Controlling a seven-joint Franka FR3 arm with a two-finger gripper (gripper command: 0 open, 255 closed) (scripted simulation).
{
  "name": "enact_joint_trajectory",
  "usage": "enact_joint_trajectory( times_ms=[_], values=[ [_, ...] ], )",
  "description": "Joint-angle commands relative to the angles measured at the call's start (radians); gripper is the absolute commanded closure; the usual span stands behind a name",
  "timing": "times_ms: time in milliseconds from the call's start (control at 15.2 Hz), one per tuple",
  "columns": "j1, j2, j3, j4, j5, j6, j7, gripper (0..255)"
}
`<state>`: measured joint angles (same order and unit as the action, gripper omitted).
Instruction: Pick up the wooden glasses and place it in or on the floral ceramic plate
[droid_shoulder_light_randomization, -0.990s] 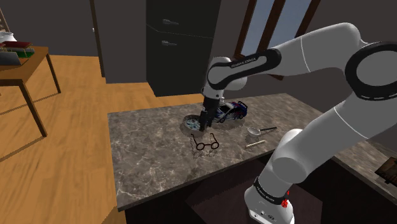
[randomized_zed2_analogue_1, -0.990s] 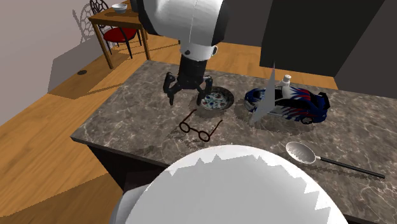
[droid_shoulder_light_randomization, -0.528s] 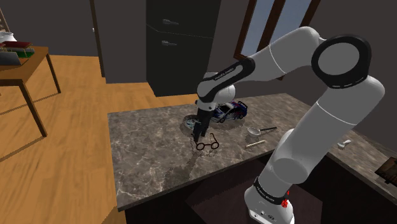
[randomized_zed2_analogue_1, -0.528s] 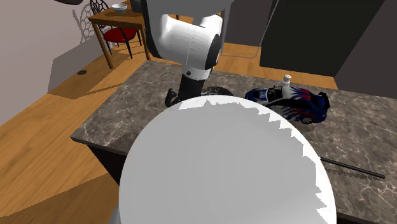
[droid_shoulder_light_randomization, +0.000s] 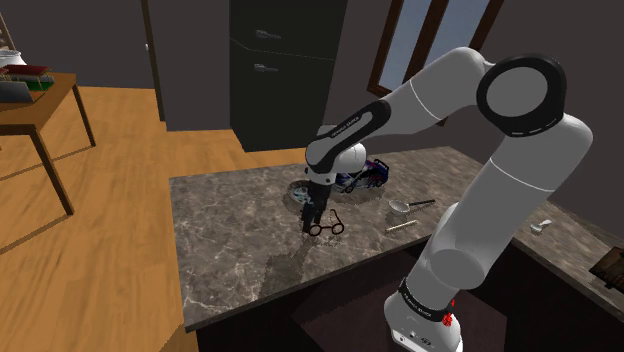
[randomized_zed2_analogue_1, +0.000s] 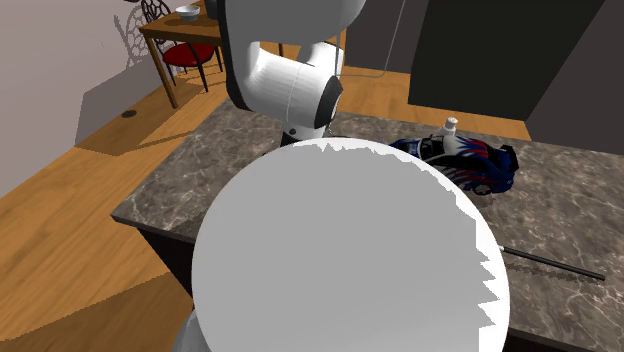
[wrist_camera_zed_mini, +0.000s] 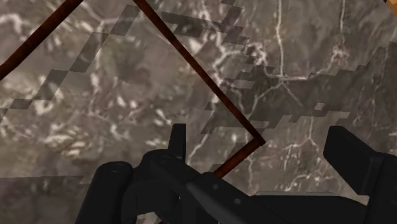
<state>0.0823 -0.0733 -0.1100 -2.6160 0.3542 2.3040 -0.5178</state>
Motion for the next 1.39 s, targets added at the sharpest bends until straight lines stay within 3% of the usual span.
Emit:
enact_joint_trajectory(
  times_ms=[0,264,330,924,1320],
  values=[
    [0.001,0.003,0.001,0.000,0.002,0.003,-0.001,0],
    [0.001,0.003,0.001,0.000,0.002,0.003,-0.001,0],
    [0.001,0.003,0.001,0.000,0.002,0.003,-0.001,255],
    [0.001,0.003,0.001,0.000,0.002,0.003,-0.001,255],
    [-0.007,-0.074,0.000,0.015,-0.036,-0.083,0.042,255]
  ],
)
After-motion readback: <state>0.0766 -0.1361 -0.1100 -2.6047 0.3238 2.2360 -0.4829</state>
